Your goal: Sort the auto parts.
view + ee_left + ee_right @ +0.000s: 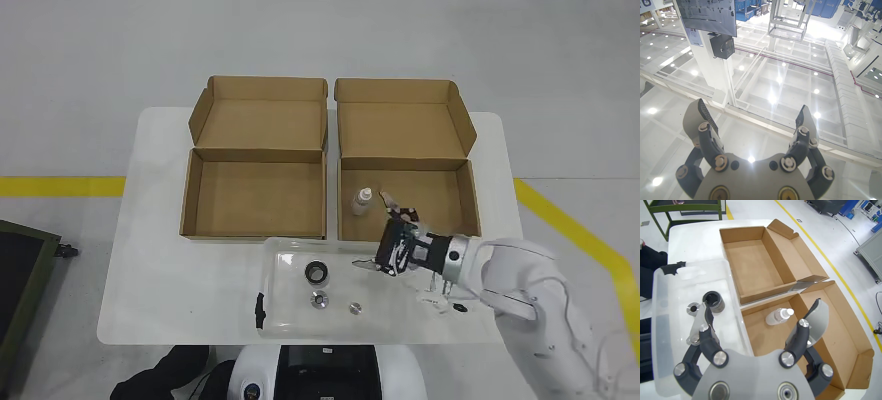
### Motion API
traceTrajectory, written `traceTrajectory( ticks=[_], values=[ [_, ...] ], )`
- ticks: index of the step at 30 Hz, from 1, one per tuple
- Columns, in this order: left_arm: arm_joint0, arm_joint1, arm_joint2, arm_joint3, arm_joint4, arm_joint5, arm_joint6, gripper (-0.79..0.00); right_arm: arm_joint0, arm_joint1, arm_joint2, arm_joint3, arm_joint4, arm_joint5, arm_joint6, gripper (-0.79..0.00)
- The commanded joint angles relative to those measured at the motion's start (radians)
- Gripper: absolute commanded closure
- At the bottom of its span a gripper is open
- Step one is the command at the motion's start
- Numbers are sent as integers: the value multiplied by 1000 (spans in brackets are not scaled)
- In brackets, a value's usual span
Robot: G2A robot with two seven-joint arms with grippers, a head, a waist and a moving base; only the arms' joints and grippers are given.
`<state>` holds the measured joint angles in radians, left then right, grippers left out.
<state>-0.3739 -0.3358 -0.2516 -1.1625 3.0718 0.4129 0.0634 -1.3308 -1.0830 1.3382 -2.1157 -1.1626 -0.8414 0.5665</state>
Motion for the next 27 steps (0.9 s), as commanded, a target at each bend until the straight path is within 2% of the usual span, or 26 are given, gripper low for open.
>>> traceTrajectory(
  ticks=[1,7,14,18,19,20,23,26,27],
  values=[
    [0,0,0,0,0,0,0,-785,-39,6,13,-37,0,-26,24,-785],
    [0,0,0,0,0,0,0,-785,-132,24,42,-102,-22,-87,71,-785],
    [0,0,0,0,0,0,0,-785,-162,33,8,-125,-90,-104,92,-785],
    [0,0,0,0,0,0,0,-785,-158,36,-26,-108,-143,-100,88,-690],
    [0,0,0,0,0,0,0,-785,-155,36,-32,-103,-156,-98,84,-585],
    [0,0,0,0,0,0,0,-785,-152,37,-39,-98,-166,-98,82,-573],
    [0,0,0,0,0,0,0,-785,-143,39,-56,-85,-194,-102,81,-634],
    [0,0,0,0,0,0,0,-785,-134,41,-80,-74,-213,-123,94,-653],
    [0,0,0,0,0,0,0,-785,-131,42,-89,-71,-218,-132,102,-637]
  ],
)
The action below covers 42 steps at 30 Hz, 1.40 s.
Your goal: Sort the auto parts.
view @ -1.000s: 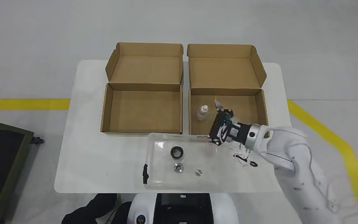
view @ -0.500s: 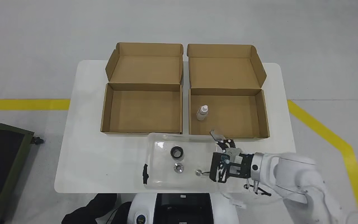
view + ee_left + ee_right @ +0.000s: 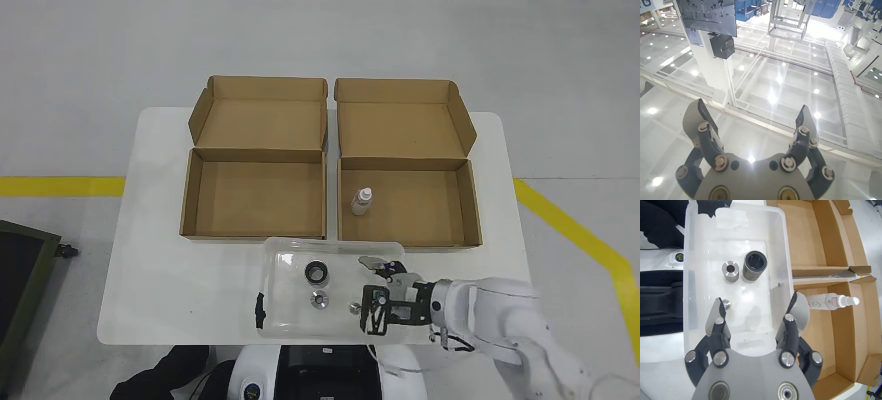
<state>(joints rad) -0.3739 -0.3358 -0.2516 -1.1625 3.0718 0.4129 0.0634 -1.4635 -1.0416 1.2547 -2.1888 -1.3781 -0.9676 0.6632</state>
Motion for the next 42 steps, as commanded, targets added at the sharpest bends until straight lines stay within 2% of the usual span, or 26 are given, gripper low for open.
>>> traceTrajectory(
  ticks=[1,5,15,20,22,25,34,36,38,41,42],
  values=[
    [0,0,0,0,0,0,0,-785,6,1,-15,5,-6,-13,16,-631],
    [0,0,0,0,0,0,0,-785,20,4,-47,19,-7,-36,49,-585],
    [0,0,0,0,0,0,0,-785,83,5,-138,85,10,-44,101,-576],
    [0,0,0,0,0,0,0,-785,110,4,-182,122,15,-42,121,-548],
    [0,0,0,0,0,0,0,-785,119,3,-196,134,16,-37,128,-499],
    [0,0,0,0,0,0,0,-785,131,3,-215,156,13,-30,138,-505],
    [0,0,0,0,0,0,0,-785,159,4,-250,204,16,-19,159,-323],
    [0,0,0,0,0,0,0,-785,163,5,-254,210,21,-18,160,-240],
    [0,0,0,0,0,0,0,-785,166,6,-258,213,26,-17,160,-209],
    [0,0,0,0,0,0,0,-785,171,8,-261,214,31,-15,161,-34],
    [0,0,0,0,0,0,0,-785,172,9,-261,212,33,-17,162,0]
  ],
)
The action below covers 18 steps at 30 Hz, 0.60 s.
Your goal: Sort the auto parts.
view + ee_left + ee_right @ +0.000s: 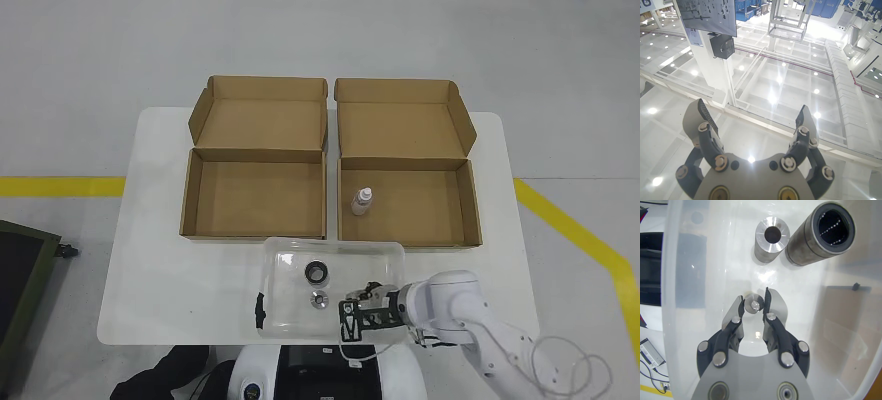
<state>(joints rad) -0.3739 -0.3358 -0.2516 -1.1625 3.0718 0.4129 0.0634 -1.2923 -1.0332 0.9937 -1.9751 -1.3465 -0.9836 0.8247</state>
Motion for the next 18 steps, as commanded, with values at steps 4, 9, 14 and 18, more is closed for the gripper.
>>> traceTrajectory(
  ticks=[4,9,14,18],
  values=[
    [0,0,0,0,0,0,0,-785,2,6,15,-29,24,-3,-3,0],
    [0,0,0,0,0,0,0,-785,-6,17,60,-89,67,2,-20,0],
    [0,0,0,0,0,0,0,-785,-22,27,138,-127,178,30,-111,0],
    [0,0,0,0,0,0,0,-785,-32,35,221,-157,259,58,-198,0]
  ],
)
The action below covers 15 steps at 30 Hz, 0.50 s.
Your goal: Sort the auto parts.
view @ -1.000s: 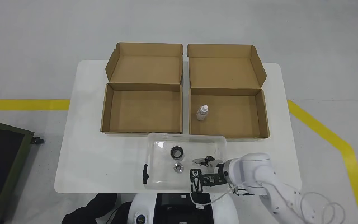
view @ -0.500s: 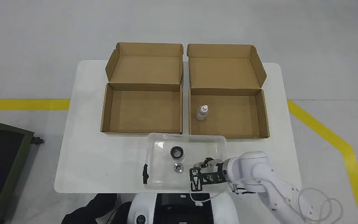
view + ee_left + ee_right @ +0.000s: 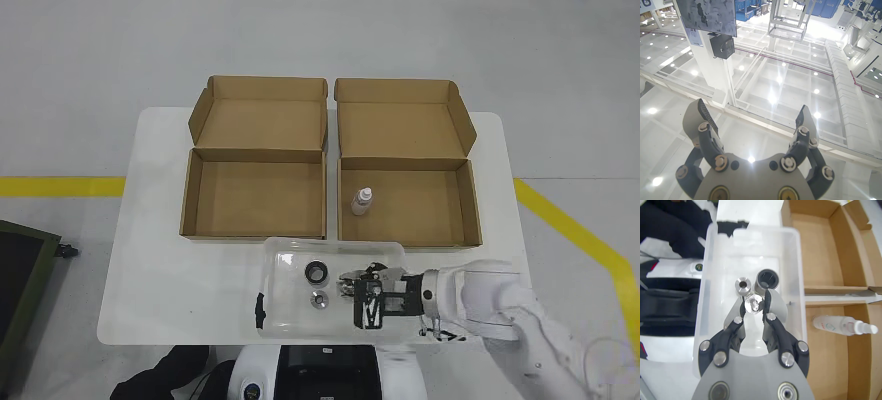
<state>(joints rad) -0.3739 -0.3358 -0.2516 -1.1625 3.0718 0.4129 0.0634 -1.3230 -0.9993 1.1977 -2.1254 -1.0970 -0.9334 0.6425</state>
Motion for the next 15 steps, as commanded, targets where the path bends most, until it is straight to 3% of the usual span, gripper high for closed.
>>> traceTrajectory(
  ticks=[1,8,15],
  values=[
    [0,0,0,0,0,0,0,-785,-4,2,37,-15,20,25,-41,0],
    [0,0,0,0,0,0,0,-785,-13,0,115,-27,100,107,-259,0],
    [0,0,0,0,0,0,0,-785,26,-13,117,-31,107,195,-438,0]
  ],
)
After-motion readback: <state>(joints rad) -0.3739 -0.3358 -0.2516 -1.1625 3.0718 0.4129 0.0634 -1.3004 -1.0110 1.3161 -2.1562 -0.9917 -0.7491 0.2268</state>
